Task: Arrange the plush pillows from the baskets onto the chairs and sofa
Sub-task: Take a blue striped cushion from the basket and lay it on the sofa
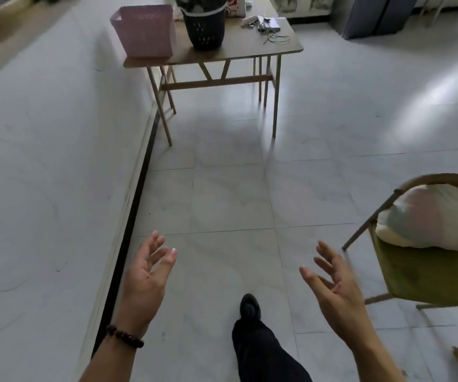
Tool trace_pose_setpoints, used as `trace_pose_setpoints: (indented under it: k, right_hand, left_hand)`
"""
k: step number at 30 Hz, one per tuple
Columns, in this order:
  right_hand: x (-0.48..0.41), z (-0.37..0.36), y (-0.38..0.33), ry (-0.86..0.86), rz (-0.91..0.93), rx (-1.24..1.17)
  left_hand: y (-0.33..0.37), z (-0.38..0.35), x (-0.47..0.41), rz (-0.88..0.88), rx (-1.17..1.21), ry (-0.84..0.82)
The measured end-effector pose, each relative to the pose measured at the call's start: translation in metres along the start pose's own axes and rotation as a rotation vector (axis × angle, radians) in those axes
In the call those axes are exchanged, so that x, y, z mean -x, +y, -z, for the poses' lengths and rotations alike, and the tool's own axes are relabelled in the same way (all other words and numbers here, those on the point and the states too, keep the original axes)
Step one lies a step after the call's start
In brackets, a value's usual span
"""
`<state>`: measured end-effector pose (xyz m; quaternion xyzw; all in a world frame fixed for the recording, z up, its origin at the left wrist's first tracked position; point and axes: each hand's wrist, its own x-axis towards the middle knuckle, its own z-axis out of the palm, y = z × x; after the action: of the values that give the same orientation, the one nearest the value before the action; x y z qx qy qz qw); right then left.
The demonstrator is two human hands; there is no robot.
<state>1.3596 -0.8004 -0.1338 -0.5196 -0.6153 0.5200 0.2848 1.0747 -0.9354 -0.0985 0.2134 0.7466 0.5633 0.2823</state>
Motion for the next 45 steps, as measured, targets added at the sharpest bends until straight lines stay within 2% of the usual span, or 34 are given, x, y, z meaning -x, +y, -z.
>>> trace_pose_setpoints:
  k: [8, 16, 19, 25, 31, 36, 41, 45]
  right_hand:
    - [-0.266, -0.067, -0.132, -0.161, 0.160, 0.081]
    - [-0.515, -0.161, -0.177, -0.191, 0.167, 0.113]
    - [-0.615, -0.192, -0.208, -0.177, 0.155, 0.129]
    - [-0.785, -0.216, -0.304, -0.096, 0.217, 0.103]
    - [-0.947, -0.242, -0.321, -0.027, 0.187, 0.054]
    - [-1.091, -0.273, -0.334, -0.097, 0.154, 0.003]
    - [-1.232, -0.294, -0.402, -0.202, 0.178, -0.047]
    - [-1.314, -0.322, -0.450, -0.191, 0.193, -0.032]
  left_hand:
    - [0.107, -0.020, -0.217, -0.083, -0.016, 0.126]
    - [0.115, -0.066, -0.460, -0.010, 0.093, 0.190]
    - [0.139, -0.083, -0.572, -0.029, 0.102, 0.157]
    - [0.233, -0.122, -0.764, -0.094, 0.052, 0.074]
    - [0.273, -0.193, -0.936, -0.141, 0.020, -0.022]
    - [0.279, -0.260, -1.064, -0.117, -0.048, -0.024]
    - [0.331, -0.304, -1.189, -0.139, -0.126, -0.045]
    - [0.344, -0.315, -1.272, -0.103, -0.237, -0.115]
